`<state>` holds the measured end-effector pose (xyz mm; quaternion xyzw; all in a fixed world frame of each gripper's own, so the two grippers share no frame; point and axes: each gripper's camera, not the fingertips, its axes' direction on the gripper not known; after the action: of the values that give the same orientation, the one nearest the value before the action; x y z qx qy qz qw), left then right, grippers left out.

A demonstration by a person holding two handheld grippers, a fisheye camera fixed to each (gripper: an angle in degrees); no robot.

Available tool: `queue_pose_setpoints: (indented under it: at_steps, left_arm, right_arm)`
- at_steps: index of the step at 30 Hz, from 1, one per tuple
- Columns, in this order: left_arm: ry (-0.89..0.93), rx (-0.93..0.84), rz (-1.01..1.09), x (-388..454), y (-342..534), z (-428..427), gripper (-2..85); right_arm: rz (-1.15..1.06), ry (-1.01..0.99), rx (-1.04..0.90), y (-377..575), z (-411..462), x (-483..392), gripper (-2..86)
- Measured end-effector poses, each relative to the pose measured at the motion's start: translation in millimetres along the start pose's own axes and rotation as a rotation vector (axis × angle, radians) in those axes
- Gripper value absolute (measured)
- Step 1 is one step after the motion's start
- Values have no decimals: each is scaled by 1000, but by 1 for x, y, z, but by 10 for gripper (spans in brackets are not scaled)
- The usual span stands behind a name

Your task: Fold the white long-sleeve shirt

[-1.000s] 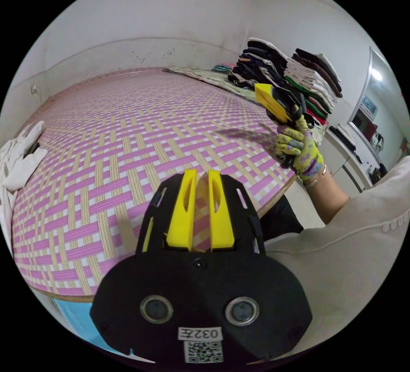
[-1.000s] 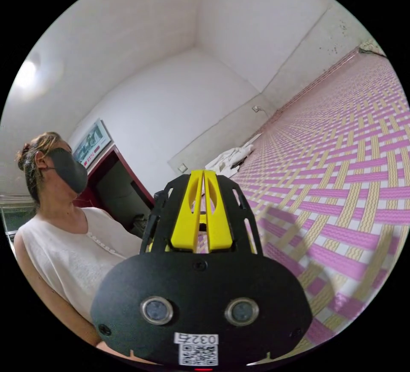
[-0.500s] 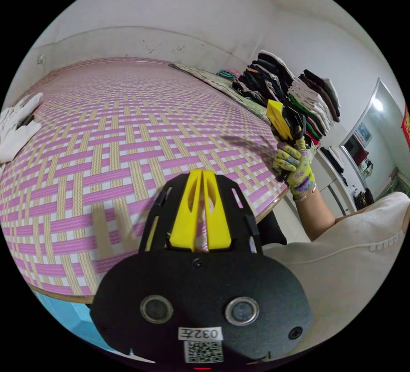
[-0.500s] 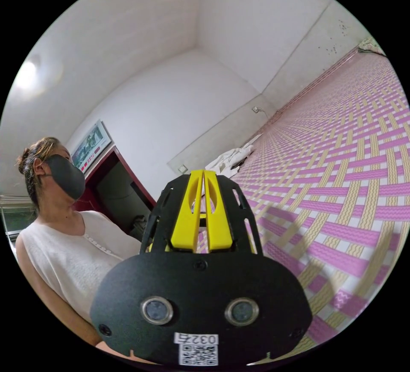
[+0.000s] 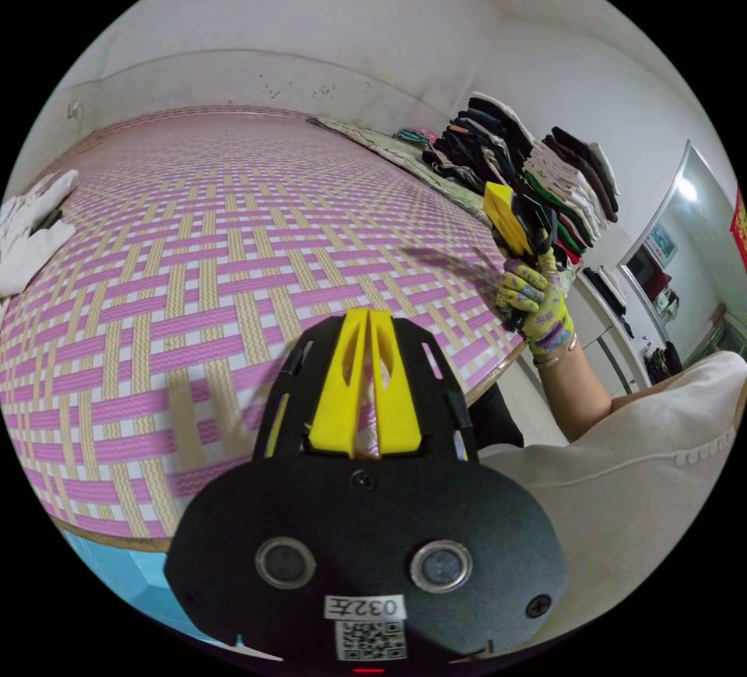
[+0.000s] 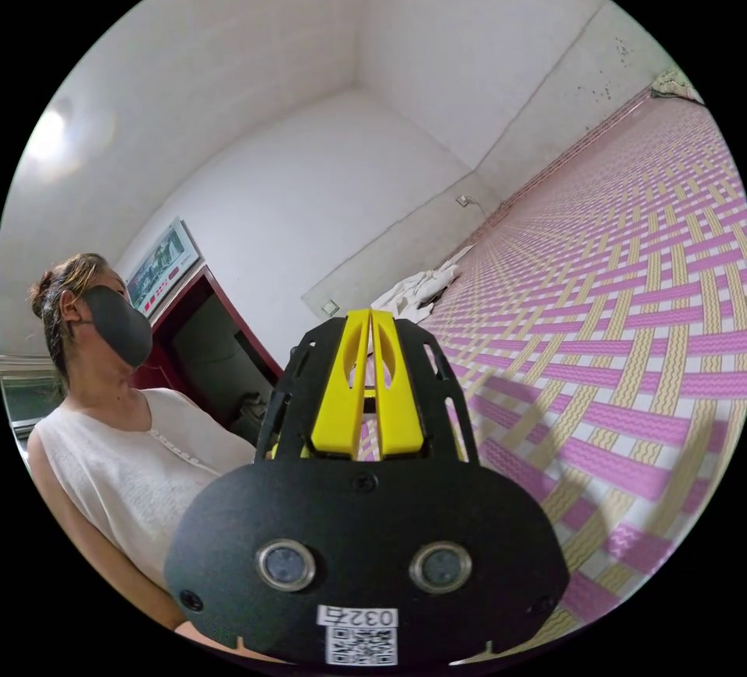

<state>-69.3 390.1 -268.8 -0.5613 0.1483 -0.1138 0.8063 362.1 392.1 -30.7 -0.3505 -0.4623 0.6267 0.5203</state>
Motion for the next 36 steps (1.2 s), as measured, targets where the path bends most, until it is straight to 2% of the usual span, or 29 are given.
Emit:
queue_pose_setpoints:
  at_steps: [36]
  left_arm:
    - [24, 6, -24, -22, 15, 20, -9]
  right_arm:
    - [2, -14, 12, -37, 4, 2, -10]
